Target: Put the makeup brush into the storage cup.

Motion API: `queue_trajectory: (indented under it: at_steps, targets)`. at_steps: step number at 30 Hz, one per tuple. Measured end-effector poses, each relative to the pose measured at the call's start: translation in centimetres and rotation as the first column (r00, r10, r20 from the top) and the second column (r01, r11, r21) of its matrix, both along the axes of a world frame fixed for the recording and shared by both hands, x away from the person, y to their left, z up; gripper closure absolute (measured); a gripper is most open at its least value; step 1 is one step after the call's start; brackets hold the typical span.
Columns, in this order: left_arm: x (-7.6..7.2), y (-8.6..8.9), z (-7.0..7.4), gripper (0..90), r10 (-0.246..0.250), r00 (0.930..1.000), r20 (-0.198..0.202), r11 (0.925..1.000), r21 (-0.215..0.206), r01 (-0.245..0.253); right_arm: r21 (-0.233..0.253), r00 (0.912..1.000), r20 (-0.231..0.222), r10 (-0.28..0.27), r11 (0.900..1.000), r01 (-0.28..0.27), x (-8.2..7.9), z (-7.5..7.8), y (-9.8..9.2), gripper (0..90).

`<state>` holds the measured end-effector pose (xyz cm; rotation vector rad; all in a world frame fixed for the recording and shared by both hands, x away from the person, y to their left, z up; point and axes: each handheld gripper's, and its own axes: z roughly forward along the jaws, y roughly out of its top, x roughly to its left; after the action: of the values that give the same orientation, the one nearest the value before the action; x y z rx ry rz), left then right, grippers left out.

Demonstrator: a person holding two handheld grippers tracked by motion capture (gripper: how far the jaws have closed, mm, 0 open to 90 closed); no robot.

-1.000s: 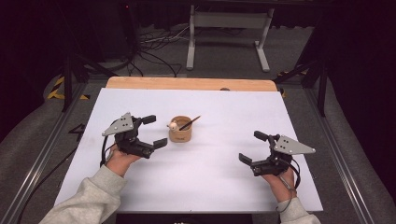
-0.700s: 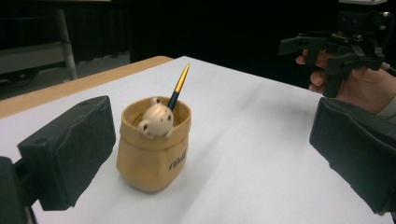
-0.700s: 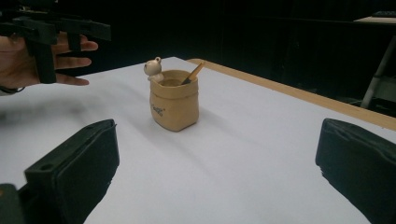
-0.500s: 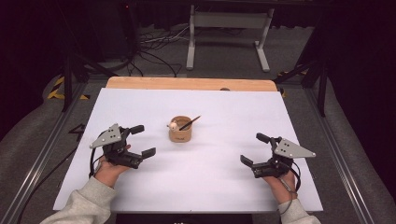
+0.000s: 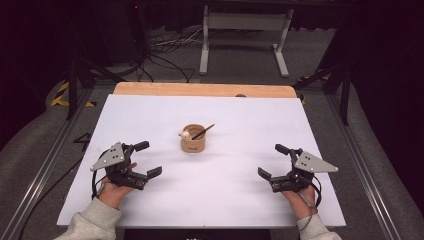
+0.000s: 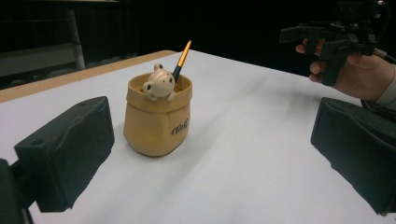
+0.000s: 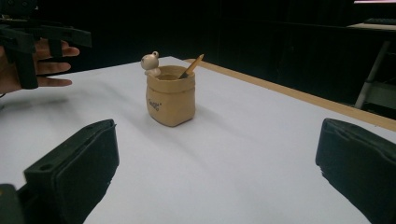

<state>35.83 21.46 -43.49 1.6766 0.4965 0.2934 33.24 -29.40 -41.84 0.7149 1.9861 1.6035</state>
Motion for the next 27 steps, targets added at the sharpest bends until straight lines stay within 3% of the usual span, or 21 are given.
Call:
queue_trajectory:
  at_steps: [6, 9, 15, 20, 27]
  targets:
    - [0.1, 0.2, -0.8, 0.2, 0.007, 0.9998, -0.018, 0.9999, -0.01, -0.007, 0.003, 0.9999, 0.01, -0.008, 1.0, 0.008, -0.2, -0.3, 0.0, 0.0]
    - [0.0, 0.0, -1.3, 0.2, 0.003, 0.9999, -0.014, 0.9995, 0.032, -0.002, 0.004, 0.9996, 0.022, -0.018, 1.0, 0.018, -0.3, -0.6, -0.2, 0.0]
    - [-0.2, 0.0, -1.6, 0.3, -0.002, 1.0, -0.001, 0.9991, 0.041, 0.002, 0.031, 0.9995, 0.021, -0.025, 0.999, 0.025, -0.3, -1.1, -0.7, 0.0]
    - [-0.1, 0.2, -1.9, 0.5, 0.003, 0.9997, -0.025, 0.9996, 0.028, -0.002, 0.027, 0.9995, 0.011, -0.031, 0.999, 0.031, -0.1, -1.7, -0.7, 0.0]
    - [0.0, 0.4, -1.9, 0.4, 0.014, 0.9998, -0.013, 0.9998, 0.017, -0.014, 0.029, 0.9994, 0.002, -0.034, 0.999, 0.034, 0.1, -2.0, -0.7, 0.0]
